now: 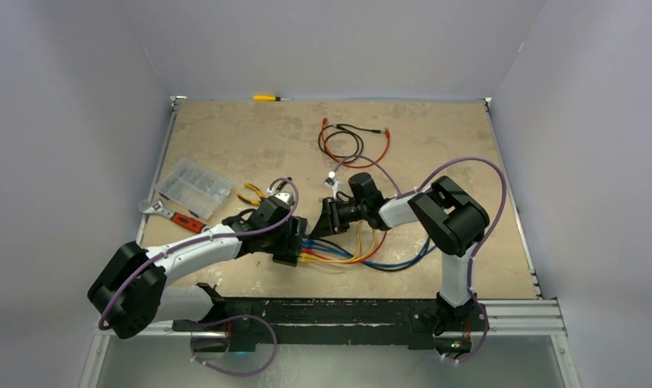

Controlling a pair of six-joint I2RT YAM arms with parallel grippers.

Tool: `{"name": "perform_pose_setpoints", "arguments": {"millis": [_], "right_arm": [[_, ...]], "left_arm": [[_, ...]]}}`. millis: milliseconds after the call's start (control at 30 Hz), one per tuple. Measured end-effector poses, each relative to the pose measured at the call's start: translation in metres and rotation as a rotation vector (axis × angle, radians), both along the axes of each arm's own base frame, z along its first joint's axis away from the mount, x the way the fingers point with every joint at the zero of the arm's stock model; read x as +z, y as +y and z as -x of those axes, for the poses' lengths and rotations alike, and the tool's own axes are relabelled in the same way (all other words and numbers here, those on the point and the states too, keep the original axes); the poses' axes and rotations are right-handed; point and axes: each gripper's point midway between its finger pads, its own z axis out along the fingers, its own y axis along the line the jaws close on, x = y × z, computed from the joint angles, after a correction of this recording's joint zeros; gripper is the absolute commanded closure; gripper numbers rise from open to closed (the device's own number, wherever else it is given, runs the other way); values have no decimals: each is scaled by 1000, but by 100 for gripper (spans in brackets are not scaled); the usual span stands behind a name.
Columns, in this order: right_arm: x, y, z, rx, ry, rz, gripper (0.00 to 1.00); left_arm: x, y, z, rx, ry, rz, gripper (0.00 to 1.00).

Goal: Pull the plug from the switch port
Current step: Move the switch port to the center of the board.

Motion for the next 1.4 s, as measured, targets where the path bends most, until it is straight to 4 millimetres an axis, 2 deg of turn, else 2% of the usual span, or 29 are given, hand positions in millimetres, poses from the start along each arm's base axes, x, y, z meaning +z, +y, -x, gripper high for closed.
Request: {"name": "perform_pose_setpoints", "arguments": {"millis": [133, 300, 433, 1033, 1133, 1300, 1400], "right_arm": [[-2, -2, -1, -2, 10, -5, 63], [-2, 0, 0, 6, 22, -27, 56], [-1, 3, 0, 23, 25, -58, 55], [-4, 18, -12, 42, 39, -104, 65], [-5, 19, -12, 47, 44, -108, 64], [-4, 20, -11, 54, 43, -113, 58], [-3, 20, -11, 58, 38, -118, 62]], "left_arm": [[0, 0, 0, 0, 0, 0, 100], [0, 0, 0, 0, 0, 1, 100], [0, 0, 0, 0, -1, 1, 100], [0, 0, 0, -1, 0, 0, 100], [0, 0, 0, 0, 0, -1, 100], [0, 0, -1, 1, -1, -2, 100], [-1, 0, -1, 1, -1, -3, 100]]}}
